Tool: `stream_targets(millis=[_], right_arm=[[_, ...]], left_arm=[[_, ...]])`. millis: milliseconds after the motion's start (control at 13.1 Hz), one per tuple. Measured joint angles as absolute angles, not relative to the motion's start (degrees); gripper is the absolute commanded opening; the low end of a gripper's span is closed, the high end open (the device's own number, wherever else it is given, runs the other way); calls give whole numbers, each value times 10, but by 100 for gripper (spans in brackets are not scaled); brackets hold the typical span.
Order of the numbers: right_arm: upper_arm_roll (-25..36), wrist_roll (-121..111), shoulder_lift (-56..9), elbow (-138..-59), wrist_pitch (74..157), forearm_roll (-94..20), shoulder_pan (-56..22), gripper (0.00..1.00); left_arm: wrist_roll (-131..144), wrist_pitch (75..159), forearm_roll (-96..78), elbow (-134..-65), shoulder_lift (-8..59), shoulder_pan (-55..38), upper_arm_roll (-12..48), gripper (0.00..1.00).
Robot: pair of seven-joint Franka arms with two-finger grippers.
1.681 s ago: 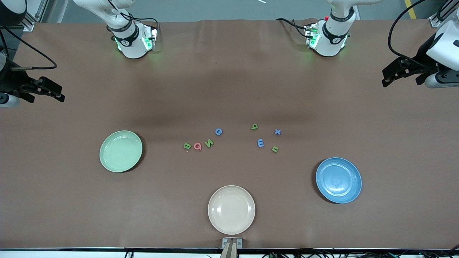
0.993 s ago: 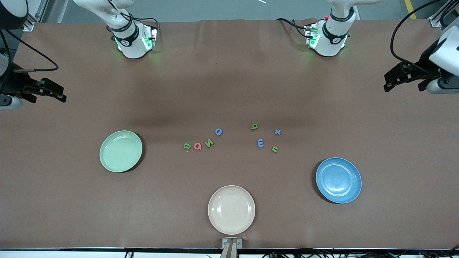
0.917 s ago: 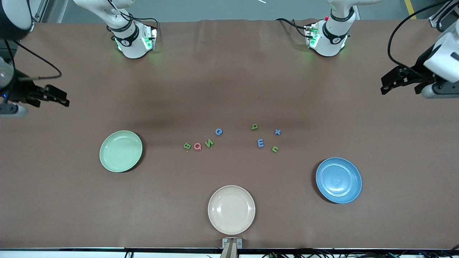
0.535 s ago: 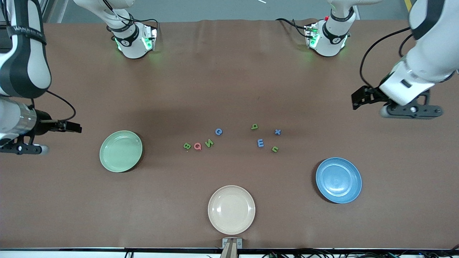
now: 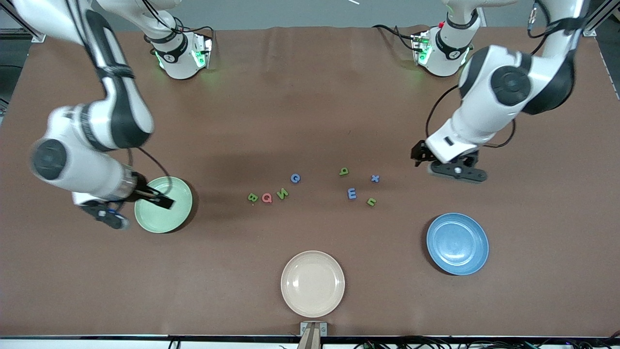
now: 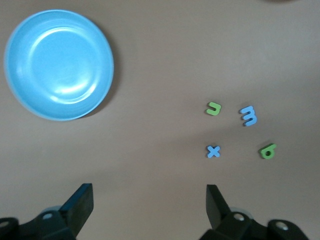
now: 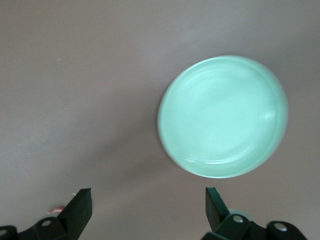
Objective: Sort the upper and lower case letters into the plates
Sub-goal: 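Grasp the green B with the right gripper while the left gripper grasps the x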
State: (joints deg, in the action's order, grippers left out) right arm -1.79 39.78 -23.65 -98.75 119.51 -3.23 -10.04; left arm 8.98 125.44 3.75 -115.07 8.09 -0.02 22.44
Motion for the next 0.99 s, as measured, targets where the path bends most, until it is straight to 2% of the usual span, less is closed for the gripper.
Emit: stream_targets(millis=[306,382,535,764,993], right_arm=[[-18,508,-330,-988,1313,-31,-179,100],[-18,523,-347,-987,1330,-31,-193,99],[-17,550,-367,-987,1347,-26,-215,99],[-16,595,-379,-987,1356,5,-235,93],[-16,605,-387,-987,1362,15,-243,92]], left_arm=[[183,1315,63,-1168,149,-61,228,85],[208,1327,81,-1170,167,-74,228,84],[246,1346,117,-1170,201,-83,228,82],[267,1379,128,-1170,249,-83,226,74],[297,1386,145,-1170,280,-96,227,67]])
